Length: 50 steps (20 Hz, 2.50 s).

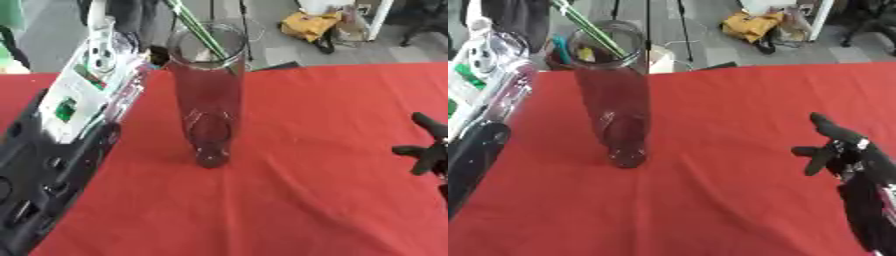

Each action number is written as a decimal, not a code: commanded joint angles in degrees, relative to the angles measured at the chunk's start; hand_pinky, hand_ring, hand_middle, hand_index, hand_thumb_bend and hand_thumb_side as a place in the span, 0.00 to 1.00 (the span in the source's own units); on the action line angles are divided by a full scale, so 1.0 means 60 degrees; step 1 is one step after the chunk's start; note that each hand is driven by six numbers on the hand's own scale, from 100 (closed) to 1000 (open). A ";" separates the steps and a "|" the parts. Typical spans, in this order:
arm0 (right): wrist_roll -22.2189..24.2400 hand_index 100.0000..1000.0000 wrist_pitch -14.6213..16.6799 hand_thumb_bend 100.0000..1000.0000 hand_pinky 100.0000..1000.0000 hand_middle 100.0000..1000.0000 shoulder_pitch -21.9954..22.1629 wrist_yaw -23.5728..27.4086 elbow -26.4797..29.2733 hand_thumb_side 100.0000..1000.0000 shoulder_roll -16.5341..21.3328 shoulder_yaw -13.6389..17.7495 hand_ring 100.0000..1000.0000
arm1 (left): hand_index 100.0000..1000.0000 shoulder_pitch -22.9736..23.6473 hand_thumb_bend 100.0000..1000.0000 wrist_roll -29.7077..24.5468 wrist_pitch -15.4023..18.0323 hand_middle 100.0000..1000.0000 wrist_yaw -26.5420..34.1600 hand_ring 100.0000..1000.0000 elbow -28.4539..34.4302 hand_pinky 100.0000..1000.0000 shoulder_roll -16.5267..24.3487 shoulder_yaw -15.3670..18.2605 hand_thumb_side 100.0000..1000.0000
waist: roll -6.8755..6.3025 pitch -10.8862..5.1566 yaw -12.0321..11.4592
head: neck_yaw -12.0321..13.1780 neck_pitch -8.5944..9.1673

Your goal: Arrange flowers into the vase.

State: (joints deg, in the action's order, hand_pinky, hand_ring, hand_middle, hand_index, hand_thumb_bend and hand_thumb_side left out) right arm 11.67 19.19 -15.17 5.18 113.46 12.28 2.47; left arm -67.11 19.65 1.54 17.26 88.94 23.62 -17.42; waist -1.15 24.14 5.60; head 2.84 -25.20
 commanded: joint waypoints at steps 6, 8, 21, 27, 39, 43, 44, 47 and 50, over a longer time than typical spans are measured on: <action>0.0068 0.82 0.0005 0.00 0.71 0.37 -0.0069 -0.0005 0.0189 1.00 0.0040 0.0044 1.00 | 0.05 -0.0199 0.32 -0.0030 0.0113 0.00 -0.0834 0.00 -0.0110 0.00 0.0161 0.0089 0.79 | 0.0005 -0.0173 -0.0022 | -0.0045 0.0111; 0.0070 0.82 0.0007 0.00 0.71 0.37 -0.0067 -0.0005 0.0189 1.00 0.0040 0.0044 1.00 | 0.05 -0.0196 0.32 -0.0056 0.0107 0.00 -0.0903 0.00 -0.0123 0.00 0.0156 0.0092 0.79 | 0.0005 -0.0174 -0.0023 | -0.0046 0.0115; 0.0038 0.82 0.0000 0.00 0.71 0.37 -0.0012 0.0000 0.0189 1.00 0.0032 0.0074 1.00 | 0.17 -0.0112 0.11 -0.0682 -0.0611 0.00 -0.1772 0.00 -0.0214 0.00 0.0297 0.0087 0.95 | 0.0002 -0.0263 -0.0023 | -0.0070 0.0079; 0.0050 0.82 0.0003 0.00 0.71 0.37 -0.0002 0.0000 0.0189 1.00 0.0028 0.0073 1.00 | 0.17 -0.0089 0.13 -0.0644 -0.0633 0.00 -0.2450 0.00 -0.0214 0.00 0.0363 0.0089 0.93 | 0.0012 -0.0250 -0.0025 | -0.0063 0.0095; 0.0102 0.82 -0.0011 0.00 0.71 0.37 0.0021 0.0006 0.0189 1.00 0.0030 0.0054 1.00 | 0.24 -0.0152 0.04 -0.1048 -0.0958 0.07 -0.3604 0.00 -0.0452 0.00 0.0467 0.0095 0.97 | -0.0014 -0.0259 -0.0031 | -0.0071 0.0121; 0.0110 0.82 -0.0012 0.00 0.72 0.37 0.0036 0.0009 0.0189 1.00 0.0033 0.0054 1.00 | 0.26 -0.0191 0.01 -0.1370 -0.1268 0.08 -0.4065 0.00 -0.0551 0.00 0.0509 0.0139 0.98 | -0.0015 -0.0274 -0.0032 | -0.0081 0.0117; 0.0112 0.82 -0.0013 0.00 0.72 0.37 0.0039 0.0009 0.0189 1.00 0.0033 0.0054 1.00 | 0.27 -0.0199 0.01 -0.1431 -0.1313 0.09 -0.4151 0.00 -0.0559 0.00 0.0520 0.0151 0.99 | -0.0017 -0.0279 -0.0033 | -0.0079 0.0116; 0.0124 0.82 -0.0017 0.00 0.72 0.37 0.0040 0.0013 0.0189 1.00 0.0035 0.0044 1.00 | 0.30 -0.0218 0.00 -0.1630 -0.1422 0.12 -0.4336 0.00 -0.0602 0.00 0.0554 0.0157 1.00 | -0.0028 -0.0287 -0.0037 | -0.0064 0.0122; 0.0142 0.82 -0.0027 0.00 0.72 0.37 0.0048 0.0016 0.0189 1.00 0.0035 0.0032 1.00 | 0.34 -0.0241 0.00 -0.1800 -0.1521 0.17 -0.4438 0.00 -0.0647 0.00 0.0551 0.0192 1.00 | -0.0039 -0.0298 -0.0030 | -0.0050 0.0132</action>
State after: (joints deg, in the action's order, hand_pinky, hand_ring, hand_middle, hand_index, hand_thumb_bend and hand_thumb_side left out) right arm 12.33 18.93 -14.63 5.18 113.46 11.90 2.46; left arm -67.10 9.36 -7.40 -8.83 84.55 25.57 -17.39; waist -1.46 24.07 5.41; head 2.47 -25.07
